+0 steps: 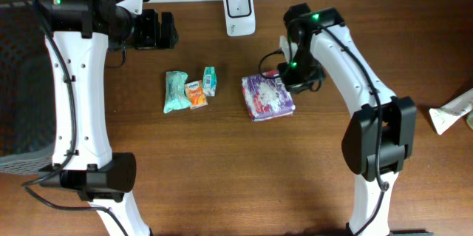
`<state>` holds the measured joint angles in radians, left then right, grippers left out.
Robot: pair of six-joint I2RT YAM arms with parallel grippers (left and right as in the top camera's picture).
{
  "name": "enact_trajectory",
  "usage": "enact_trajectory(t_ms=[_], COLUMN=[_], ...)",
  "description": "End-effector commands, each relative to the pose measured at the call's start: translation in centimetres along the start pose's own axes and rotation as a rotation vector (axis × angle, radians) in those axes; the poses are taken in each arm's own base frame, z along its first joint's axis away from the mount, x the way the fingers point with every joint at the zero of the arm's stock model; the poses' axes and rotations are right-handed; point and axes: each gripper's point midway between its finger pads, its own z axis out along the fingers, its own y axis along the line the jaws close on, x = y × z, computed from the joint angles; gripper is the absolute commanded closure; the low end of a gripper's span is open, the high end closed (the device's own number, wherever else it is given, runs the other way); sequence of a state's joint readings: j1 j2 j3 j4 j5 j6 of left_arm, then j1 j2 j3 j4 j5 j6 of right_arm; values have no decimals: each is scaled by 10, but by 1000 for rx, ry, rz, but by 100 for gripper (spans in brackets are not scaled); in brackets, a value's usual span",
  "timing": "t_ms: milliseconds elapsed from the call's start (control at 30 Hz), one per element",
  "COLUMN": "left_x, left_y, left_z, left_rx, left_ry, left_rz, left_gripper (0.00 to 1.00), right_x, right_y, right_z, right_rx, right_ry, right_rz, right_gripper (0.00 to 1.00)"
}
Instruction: Scan the item barcode
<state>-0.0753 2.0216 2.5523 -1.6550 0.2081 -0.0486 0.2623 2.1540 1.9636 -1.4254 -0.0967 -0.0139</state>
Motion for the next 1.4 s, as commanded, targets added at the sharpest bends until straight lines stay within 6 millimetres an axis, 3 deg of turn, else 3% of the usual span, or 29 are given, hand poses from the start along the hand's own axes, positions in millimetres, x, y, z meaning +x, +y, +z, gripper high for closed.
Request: enact_trajectory(t_ms=[0, 33, 100, 167, 233, 300, 400, 500, 533, 700, 800, 900, 1000, 1033, 1067, 1133, 1200, 1267, 1367], left_x=[0, 0, 0, 0, 0, 0, 0, 0, 0, 0, 0, 0, 0, 0, 0, 0, 0, 0, 0], left_y=[3, 3, 3, 3, 3, 3, 3, 3, 3, 3, 3, 3, 3, 3, 3, 3, 3, 3, 3], left_z=[2, 2, 2, 2, 2, 2, 2, 2, 2, 2, 2, 2, 2, 2, 2, 2, 2, 2, 2], left_rx=[-2, -2, -2, -2, -2, -2, -2, -2, -2, -2, -3, -2, -2, -2, -2, -2, -2, -2, -2], left_ry=[5, 5, 5, 5, 5, 5, 5, 5, 5, 5, 5, 5, 5, 5, 5, 5, 5, 5, 5], left_rz=[-10, -10, -10, -10, -10, -10, -10, -10, -10, -10, -10, -10, -10, -10, -10, -10, -10, -10, -10], left_gripper=[1, 1, 1, 1, 1, 1, 1, 1, 1, 1, 1, 1, 1, 1, 1, 1, 1, 1, 1], right_x=[-9, -12, -12, -10, -8, -6, 7, 32, 38, 27, -2, -7, 3, 4, 5, 0, -18, -31, -53], right_y=[-61, -61, -51, 9, 57, 75, 71, 38, 33, 34, 32, 32, 32, 30, 24, 4, -5, -12, -12], right_z=[-24, -24, -21, -11, -18, -21, -1, 35, 42, 58, 59, 59, 73, 79, 85, 88, 69, 50, -13], right_rx=[383, 382, 321, -39, -321, -429, -380, -149, -125, -204, -256, -262, -246, -238, -209, -117, -123, -125, -88], right_ry=[-20, -40, -71, -52, -22, 9, 127, 218, 235, 212, 70, 48, 72, 69, 54, -6, -77, -124, -238], right_rz=[-150, -120, 46, 155, 146, 208, 510, 917, 961, 965, 767, 724, 727, 727, 724, 629, 456, 371, -33], right_gripper=[71, 41, 30, 2, 2, 1, 1, 1, 1, 1, 0, 30, 37, 46, 52, 75, 85, 86, 86])
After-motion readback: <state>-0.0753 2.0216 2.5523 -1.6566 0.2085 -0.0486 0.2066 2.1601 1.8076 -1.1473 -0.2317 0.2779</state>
